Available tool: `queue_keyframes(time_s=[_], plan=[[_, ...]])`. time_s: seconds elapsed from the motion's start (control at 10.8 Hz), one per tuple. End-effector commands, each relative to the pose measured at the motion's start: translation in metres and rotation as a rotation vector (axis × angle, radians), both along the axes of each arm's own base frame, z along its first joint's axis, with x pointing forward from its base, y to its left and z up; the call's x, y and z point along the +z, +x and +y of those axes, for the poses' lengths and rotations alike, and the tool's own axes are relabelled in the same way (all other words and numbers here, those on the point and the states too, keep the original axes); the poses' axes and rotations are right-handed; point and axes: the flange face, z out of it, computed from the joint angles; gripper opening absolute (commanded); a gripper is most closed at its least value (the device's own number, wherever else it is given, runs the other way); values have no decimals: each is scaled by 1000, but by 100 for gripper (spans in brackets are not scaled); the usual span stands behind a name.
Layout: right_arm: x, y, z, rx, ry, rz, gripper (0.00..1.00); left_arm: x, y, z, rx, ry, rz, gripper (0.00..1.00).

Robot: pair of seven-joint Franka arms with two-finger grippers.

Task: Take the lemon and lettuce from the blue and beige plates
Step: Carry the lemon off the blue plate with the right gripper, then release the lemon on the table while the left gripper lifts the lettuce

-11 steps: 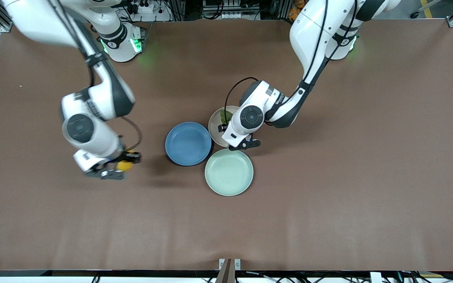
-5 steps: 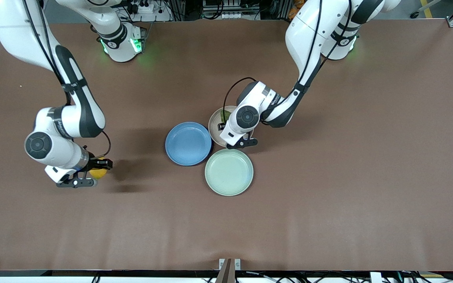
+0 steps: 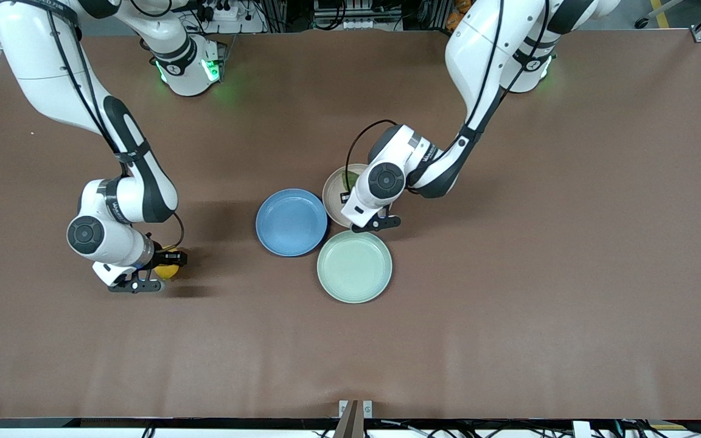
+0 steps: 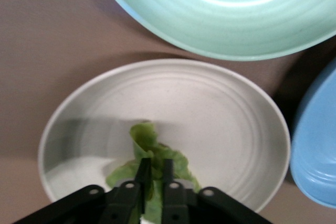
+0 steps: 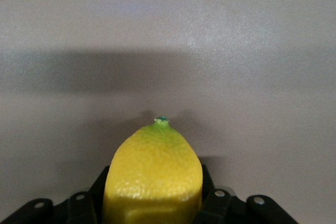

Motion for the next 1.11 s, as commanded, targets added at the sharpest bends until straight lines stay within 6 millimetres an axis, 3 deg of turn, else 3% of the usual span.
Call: queue_keyframes(time_s=[0.0, 0.19, 0.28, 0.46, 0.56, 0.65, 0.93, 1.02], plan=[[24, 11, -2, -17, 9, -36, 100, 48, 20, 28, 31, 1, 15, 2], [70, 34, 1, -29, 13, -108, 100, 75, 34, 46, 59, -9, 4, 0], [104, 45, 3, -28, 15, -123, 100, 87, 40, 54, 68, -15, -3, 0], [171, 57, 1, -33, 15, -122, 100, 117, 65, 104, 51, -7, 13, 0], [199, 56, -7, -45, 14, -119, 100, 134, 83, 142, 57, -11, 16, 0], [224, 49, -11, -59, 24, -100, 100, 145, 95, 166, 86, -13, 11, 0], [323, 21, -34, -99, 36, -130, 100, 150, 125, 243, 82, 79, -30, 0], [343, 13, -37, -105, 39, -146, 100, 144, 135, 277, 95, 75, -18, 0]])
